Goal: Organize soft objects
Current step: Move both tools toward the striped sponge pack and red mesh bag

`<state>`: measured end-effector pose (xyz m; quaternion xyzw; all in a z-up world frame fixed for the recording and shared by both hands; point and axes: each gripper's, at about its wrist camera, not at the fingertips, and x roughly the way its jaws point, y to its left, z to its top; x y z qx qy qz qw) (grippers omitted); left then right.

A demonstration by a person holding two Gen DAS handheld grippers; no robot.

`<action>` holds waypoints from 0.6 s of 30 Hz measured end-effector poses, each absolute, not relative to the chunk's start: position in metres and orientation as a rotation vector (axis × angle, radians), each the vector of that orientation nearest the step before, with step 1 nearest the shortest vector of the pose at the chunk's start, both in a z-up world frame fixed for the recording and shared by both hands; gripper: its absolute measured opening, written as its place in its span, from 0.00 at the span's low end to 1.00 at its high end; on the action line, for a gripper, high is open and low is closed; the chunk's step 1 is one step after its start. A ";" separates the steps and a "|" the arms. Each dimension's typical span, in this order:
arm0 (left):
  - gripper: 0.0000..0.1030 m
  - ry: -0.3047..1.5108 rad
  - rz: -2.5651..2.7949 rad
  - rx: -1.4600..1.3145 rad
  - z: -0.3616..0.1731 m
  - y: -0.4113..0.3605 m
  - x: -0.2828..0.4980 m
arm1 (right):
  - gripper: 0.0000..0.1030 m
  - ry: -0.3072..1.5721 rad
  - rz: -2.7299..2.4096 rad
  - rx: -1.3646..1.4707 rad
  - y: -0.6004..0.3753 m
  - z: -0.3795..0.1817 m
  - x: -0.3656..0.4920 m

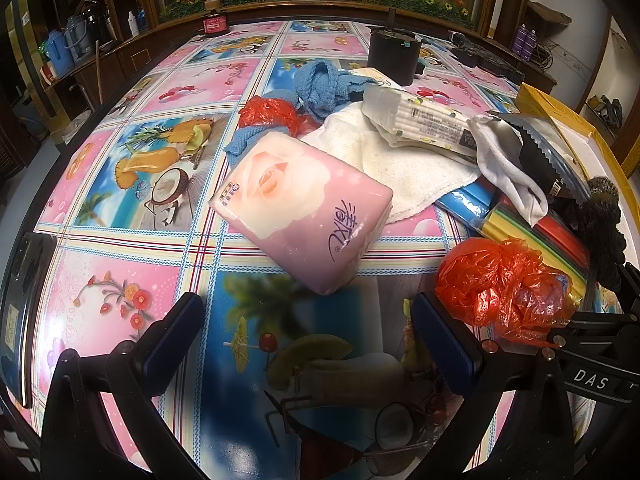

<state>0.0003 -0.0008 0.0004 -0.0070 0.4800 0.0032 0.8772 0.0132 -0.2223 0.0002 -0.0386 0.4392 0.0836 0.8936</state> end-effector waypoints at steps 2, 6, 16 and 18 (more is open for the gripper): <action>1.00 1.001 0.007 -0.015 0.000 -0.001 0.000 | 0.99 0.911 0.173 -0.080 -0.222 0.000 0.013; 1.00 1.001 0.007 -0.014 0.000 -0.001 0.000 | 0.99 0.911 0.170 -0.079 -0.222 0.000 0.013; 1.00 1.001 0.006 -0.014 0.000 -0.001 0.000 | 0.99 0.911 0.176 -0.083 -0.221 0.000 0.013; 1.00 1.001 0.007 -0.015 0.000 -0.001 0.000 | 0.99 0.920 0.233 -0.114 -0.222 0.003 0.009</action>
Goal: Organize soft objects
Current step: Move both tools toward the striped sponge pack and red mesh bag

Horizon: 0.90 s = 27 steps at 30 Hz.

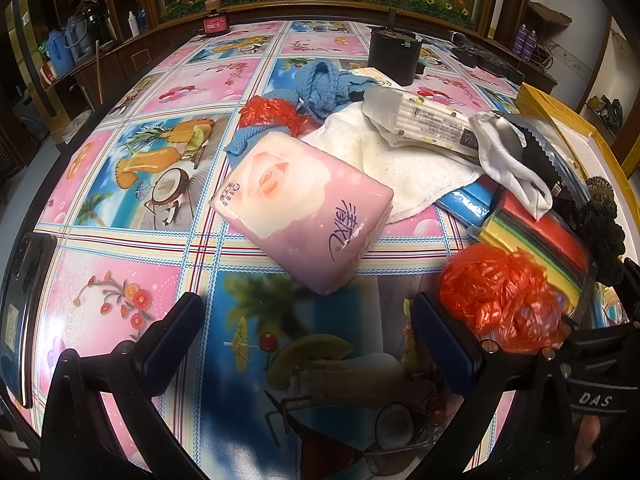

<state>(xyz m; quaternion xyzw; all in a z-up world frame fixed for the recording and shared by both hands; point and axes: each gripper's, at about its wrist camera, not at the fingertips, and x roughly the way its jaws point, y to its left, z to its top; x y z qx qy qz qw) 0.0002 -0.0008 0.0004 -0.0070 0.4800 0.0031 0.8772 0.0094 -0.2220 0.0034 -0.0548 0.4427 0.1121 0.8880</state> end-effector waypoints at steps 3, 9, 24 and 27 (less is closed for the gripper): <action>1.00 1.001 0.007 -0.014 0.000 -0.001 0.000 | 0.99 0.940 0.334 -0.138 -0.222 0.007 0.006; 1.00 1.001 0.006 -0.014 0.000 -0.001 0.000 | 0.99 0.927 0.397 -0.134 -0.230 0.013 -0.007; 1.00 1.001 0.008 -0.018 0.002 0.000 -0.001 | 0.95 0.718 0.307 -0.407 -0.199 0.029 -0.053; 1.00 1.008 -0.010 -0.021 0.004 0.002 -0.003 | 0.90 0.709 0.317 -0.418 -0.199 0.030 -0.056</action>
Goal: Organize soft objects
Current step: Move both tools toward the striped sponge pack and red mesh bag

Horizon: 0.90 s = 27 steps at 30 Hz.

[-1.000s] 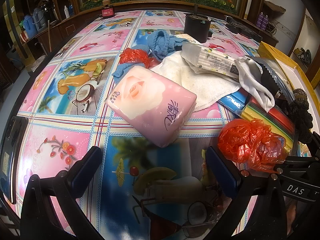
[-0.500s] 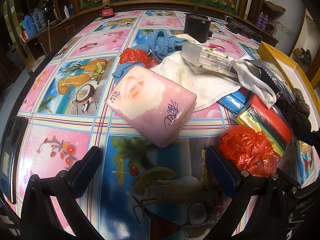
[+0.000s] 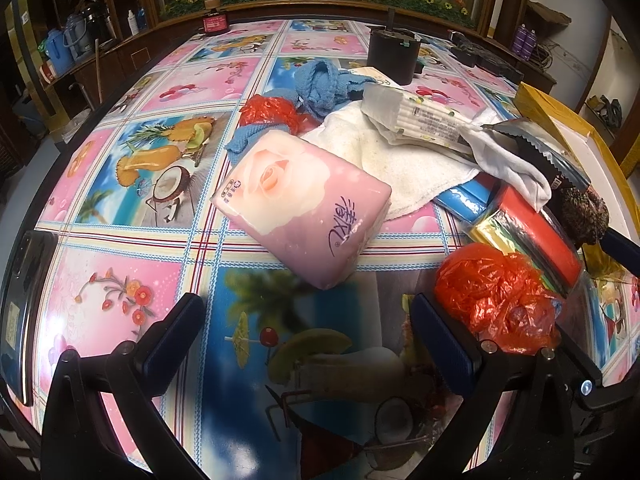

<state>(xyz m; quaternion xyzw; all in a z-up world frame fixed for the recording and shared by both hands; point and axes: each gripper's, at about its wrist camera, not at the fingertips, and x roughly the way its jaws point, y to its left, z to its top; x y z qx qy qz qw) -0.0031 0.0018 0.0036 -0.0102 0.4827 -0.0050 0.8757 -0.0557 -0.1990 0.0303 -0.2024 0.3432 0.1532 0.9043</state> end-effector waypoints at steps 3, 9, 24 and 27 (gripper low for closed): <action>1.00 0.979 -0.020 -0.023 0.009 0.002 -0.011 | 0.84 0.702 0.327 -0.419 -0.199 0.031 -0.057; 1.00 0.958 -0.055 -0.026 0.015 0.002 -0.022 | 0.66 0.725 0.349 -0.411 -0.201 0.030 -0.058; 1.00 0.913 -0.103 -0.024 0.032 0.000 -0.031 | 0.43 0.734 0.383 -0.395 -0.202 0.032 -0.060; 1.00 0.908 -0.116 -0.017 0.036 -0.004 -0.033 | 0.42 0.734 0.387 -0.394 -0.202 0.032 -0.061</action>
